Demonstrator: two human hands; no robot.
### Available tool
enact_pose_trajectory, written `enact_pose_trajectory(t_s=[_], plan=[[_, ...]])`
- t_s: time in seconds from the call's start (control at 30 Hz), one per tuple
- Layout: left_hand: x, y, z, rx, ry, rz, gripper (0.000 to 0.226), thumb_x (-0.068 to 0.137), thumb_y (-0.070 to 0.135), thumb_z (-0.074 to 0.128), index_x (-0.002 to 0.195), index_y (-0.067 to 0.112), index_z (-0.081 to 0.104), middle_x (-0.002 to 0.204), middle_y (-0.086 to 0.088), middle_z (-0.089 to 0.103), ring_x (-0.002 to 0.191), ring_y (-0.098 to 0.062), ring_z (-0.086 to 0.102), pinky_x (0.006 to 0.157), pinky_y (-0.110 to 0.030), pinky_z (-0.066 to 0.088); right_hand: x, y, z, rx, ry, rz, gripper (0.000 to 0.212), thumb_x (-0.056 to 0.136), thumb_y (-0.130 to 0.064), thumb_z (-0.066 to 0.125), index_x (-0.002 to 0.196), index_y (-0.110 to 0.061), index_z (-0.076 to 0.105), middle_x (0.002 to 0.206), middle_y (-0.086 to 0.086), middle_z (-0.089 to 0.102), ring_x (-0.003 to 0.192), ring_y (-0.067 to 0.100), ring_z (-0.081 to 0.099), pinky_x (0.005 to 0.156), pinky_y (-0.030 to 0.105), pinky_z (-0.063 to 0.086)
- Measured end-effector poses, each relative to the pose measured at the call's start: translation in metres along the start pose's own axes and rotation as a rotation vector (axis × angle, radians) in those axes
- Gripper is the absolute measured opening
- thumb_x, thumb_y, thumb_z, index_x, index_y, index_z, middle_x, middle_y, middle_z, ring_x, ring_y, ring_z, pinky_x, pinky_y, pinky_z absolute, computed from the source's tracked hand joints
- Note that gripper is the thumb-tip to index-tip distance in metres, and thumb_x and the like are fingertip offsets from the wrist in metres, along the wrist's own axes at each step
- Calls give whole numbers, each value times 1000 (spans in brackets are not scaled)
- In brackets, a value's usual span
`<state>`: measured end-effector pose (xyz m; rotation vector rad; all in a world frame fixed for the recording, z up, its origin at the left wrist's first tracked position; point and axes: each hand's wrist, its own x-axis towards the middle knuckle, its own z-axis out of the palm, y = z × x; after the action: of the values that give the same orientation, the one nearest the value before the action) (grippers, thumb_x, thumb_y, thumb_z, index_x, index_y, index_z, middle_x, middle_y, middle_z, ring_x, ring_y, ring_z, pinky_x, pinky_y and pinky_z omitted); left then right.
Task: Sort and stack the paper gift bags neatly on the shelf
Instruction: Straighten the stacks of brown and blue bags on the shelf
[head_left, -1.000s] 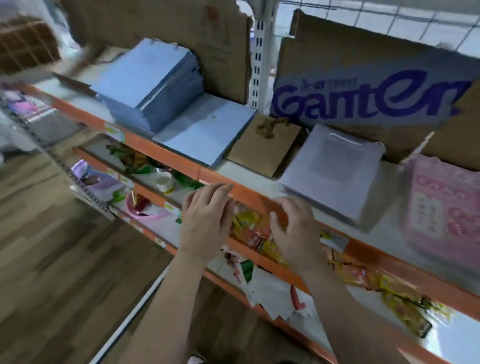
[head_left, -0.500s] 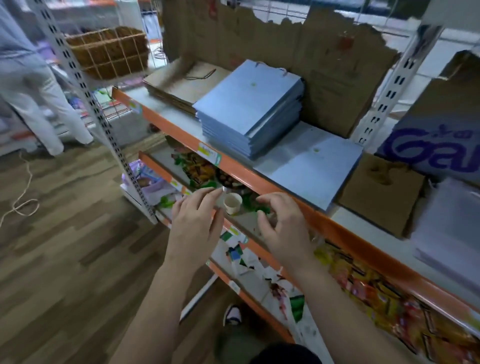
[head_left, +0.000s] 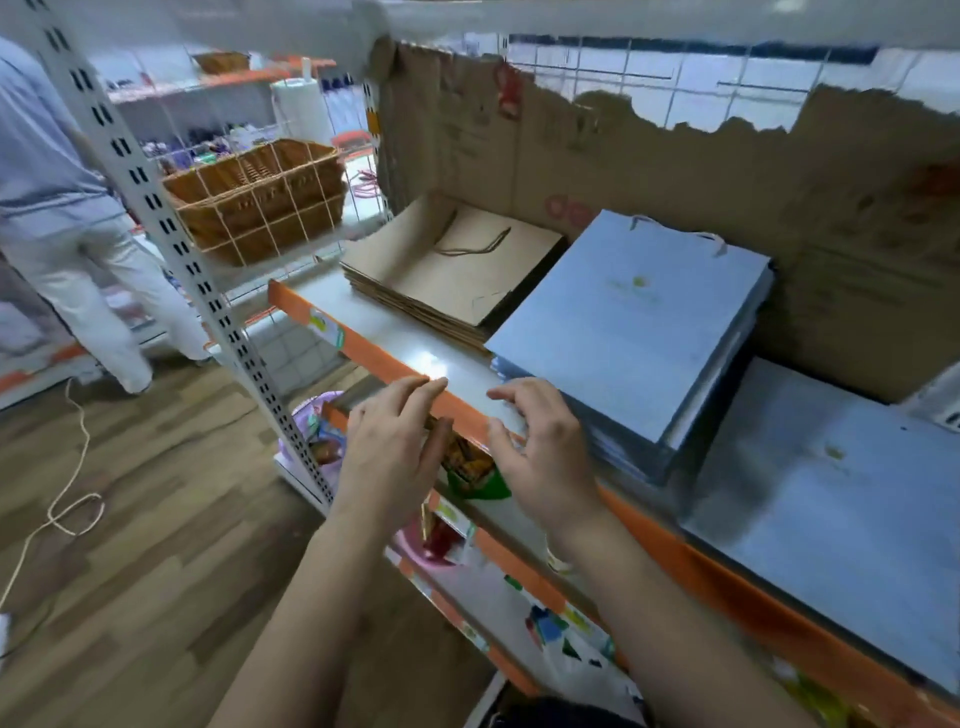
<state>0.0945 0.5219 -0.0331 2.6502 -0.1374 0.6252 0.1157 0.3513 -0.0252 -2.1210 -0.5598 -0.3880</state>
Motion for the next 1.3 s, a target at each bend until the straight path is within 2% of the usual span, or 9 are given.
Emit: enact_pose_trajectory(t_s=[0.23,0.37,0.5,0.7,0.83,0.9,1.0,1.2,1.3], plan=[[65,-76,24,-84,-42,40,48,94,40,39,130,13,56,127,-8,58,115,-29,56,91,-53,46,61,0,61,-22,17,104,29,93,-21,58,122,-16,56,123,-2,54,114,2,48,93,-1,31],[114,-126,38,-147,-36,158,45,94,36,43,127,10,58,126,-11,58,112,-31,56,91,-49,47,96,2,103,-38,129,213,39,95,-25,55,133,-15,51,136,-2,47,125,4,43,104,12,34],[170,-180,43,-204,-55,242,47,93,35,44,128,8,57,130,-12,55,120,-31,53,95,-49,45,131,0,143,-115,231,370,50,95,-30,51,141,-14,43,151,3,32,138,9,30,111,15,21],[240,-249,46,-165,-89,143,59,94,37,51,141,3,38,142,-24,39,129,-39,38,102,-53,35,161,17,168,-310,357,714,65,97,-42,47,150,-16,22,162,6,4,148,23,10,114,36,20],[277,-280,54,-269,-315,-8,80,88,42,64,145,1,25,147,-23,33,136,-37,32,106,-49,34,164,26,169,-250,402,828,58,99,-37,46,149,-20,21,157,5,25,141,23,28,104,27,25],[287,-290,55,-415,-360,-16,66,82,37,72,131,7,39,128,-11,52,119,-29,48,88,-40,42,166,27,171,-214,452,823,57,99,-36,48,148,-22,23,154,3,33,137,23,36,98,25,28],[290,-301,51,-491,-384,36,52,75,26,81,116,24,49,108,7,51,99,-11,49,75,-27,35,170,26,173,-204,494,836,64,96,-39,53,150,-23,21,154,3,34,137,22,36,99,24,27],[290,-309,54,-466,-321,54,66,69,11,83,127,7,52,102,3,57,102,-22,55,69,-19,29,172,22,177,-223,456,877,83,88,-38,66,152,-31,13,156,-4,28,141,19,28,99,24,22],[293,-315,56,-483,-338,59,68,72,20,83,130,7,50,110,-4,63,105,-23,57,72,-21,32,175,20,180,-242,452,867,90,86,-37,69,153,-31,10,157,-3,27,142,20,27,104,27,25]])
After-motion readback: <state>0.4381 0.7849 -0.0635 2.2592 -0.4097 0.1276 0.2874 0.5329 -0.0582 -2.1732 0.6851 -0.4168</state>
